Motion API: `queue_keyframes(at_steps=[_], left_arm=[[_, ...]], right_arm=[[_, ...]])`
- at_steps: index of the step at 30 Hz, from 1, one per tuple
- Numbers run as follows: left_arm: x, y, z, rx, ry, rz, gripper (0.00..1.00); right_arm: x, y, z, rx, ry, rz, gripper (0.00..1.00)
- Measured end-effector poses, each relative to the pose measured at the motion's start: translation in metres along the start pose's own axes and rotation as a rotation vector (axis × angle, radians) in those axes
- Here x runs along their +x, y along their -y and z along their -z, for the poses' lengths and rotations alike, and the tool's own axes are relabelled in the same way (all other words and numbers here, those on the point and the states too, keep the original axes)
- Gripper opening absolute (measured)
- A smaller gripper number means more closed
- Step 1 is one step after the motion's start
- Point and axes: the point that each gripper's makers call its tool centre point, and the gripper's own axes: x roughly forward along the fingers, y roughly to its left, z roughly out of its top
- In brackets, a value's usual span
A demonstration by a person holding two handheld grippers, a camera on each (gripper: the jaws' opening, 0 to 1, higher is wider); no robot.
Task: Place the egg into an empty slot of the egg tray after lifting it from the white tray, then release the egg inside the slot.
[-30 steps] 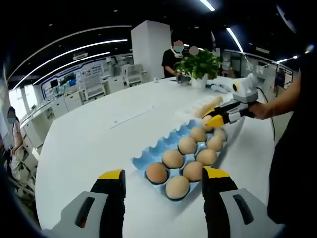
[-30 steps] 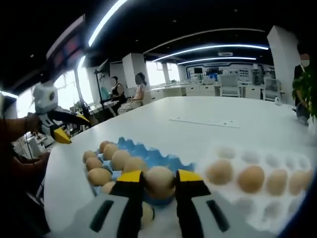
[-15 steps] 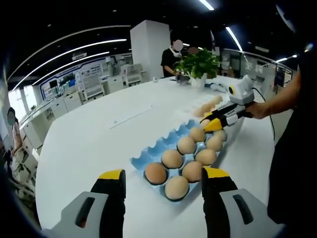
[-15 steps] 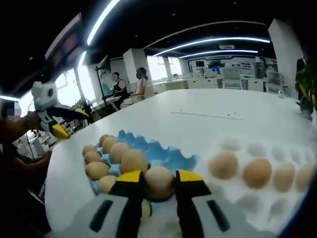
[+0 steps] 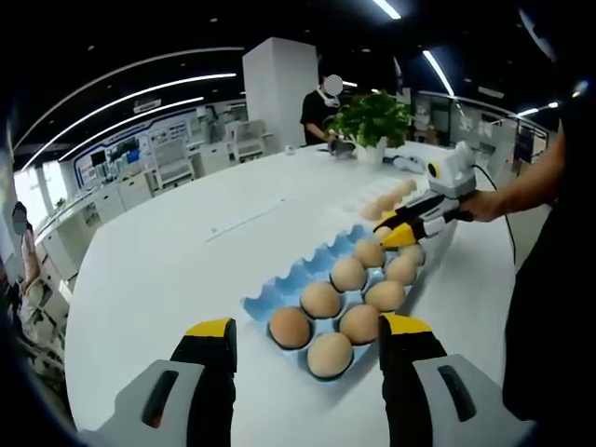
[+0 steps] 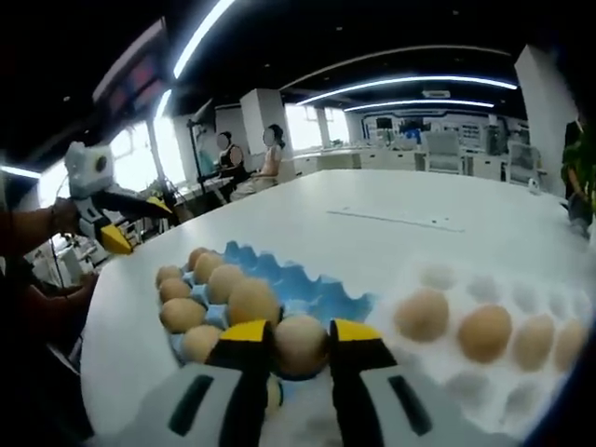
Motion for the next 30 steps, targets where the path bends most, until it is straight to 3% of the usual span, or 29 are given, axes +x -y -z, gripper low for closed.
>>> queue_keyframes(at_steps=[14,16,18,23,25,30], left_arm=[[-0.003,-0.001,-0.002,0.001,0.009,-0.007,0.62],[-0.003,-0.001,-0.002,0.001,0.008,-0.006,0.62],[-0.003,-0.001,-0.002,-0.002,0.009,-0.005,0.62],[-0.002,-0.001,-0.002,-0.004,0.01,-0.003,0.62],[-0.002,-0.001,-0.002,-0.002,0.01,-0.002,0.62],[0.0,0.0,-0.003,0.0,0.008,0.004,0.62]], right_arm=[[-0.008,0.001,-0.003,-0.031,0.002,0.013,0.24],[-0.016,0.017,-0.018,-0.083,0.071,0.098,0.24],[-0.023,0.031,-0.027,-0.052,0.106,0.148,0.24],[-0.035,0.07,-0.034,-0.022,0.127,0.291,0.24],[-0.034,0.074,-0.032,0.015,0.12,0.286,0.24],[-0.025,0.078,-0.029,-0.006,0.093,0.306,0.24]])
